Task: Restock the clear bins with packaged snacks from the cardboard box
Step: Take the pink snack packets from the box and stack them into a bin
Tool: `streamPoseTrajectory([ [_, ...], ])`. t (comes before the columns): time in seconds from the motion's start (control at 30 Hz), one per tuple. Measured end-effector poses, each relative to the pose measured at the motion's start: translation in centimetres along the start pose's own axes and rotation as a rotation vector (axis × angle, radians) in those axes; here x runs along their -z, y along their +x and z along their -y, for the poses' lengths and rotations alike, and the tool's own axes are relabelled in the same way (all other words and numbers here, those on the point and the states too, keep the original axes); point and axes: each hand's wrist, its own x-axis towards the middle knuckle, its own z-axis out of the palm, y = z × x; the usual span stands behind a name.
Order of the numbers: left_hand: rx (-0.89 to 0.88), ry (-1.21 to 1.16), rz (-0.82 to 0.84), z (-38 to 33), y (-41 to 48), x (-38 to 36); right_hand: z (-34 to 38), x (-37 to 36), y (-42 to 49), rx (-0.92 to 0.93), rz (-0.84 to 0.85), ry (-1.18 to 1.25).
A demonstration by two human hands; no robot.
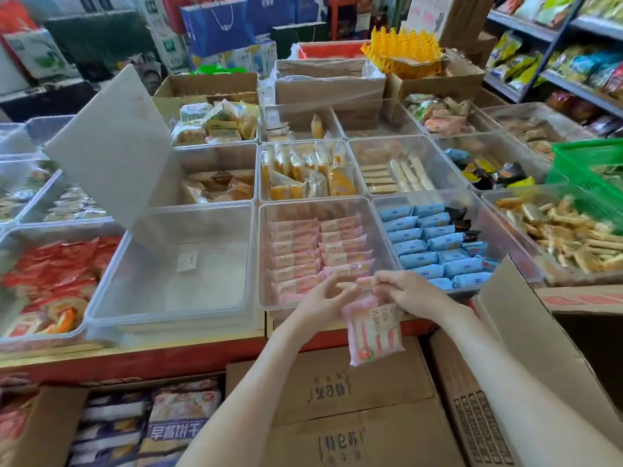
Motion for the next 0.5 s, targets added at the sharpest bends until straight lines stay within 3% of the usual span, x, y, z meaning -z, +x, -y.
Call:
streamPoseTrajectory([
  [0.07,-0.023,0.252,-0.022,-0.7,0.8,-0.7,0.2,-0.1,0.6,0.045,-0.004,-0.035],
  [0.13,-0.029,0.334,-0.065,-0.8,1.2,-1.0,0.2,-0.2,1.2,0.069,-0.046,0.043],
  [0.23,-0.042,0.091,-0.230,-0.6,1.5,-0.4,-0.2,0.4,1.6,0.032,-0.131,0.410],
  [0.3,-0.059,-0.136,-0.359,-1.2,1.6,0.1,-0.6,1.0,1.8,-0.007,-0.071,0.536],
  [0.4,-0.083,-0.322,-0.384,-2.2,2.2,0.7,-0.5,1.3,2.8,-0.020,0.077,0.466],
  [0.5,-0.075,-0.362,-0.330,-2.9,3.1,1.0,-0.3,1.7,4.2,-0.041,0.086,0.461],
])
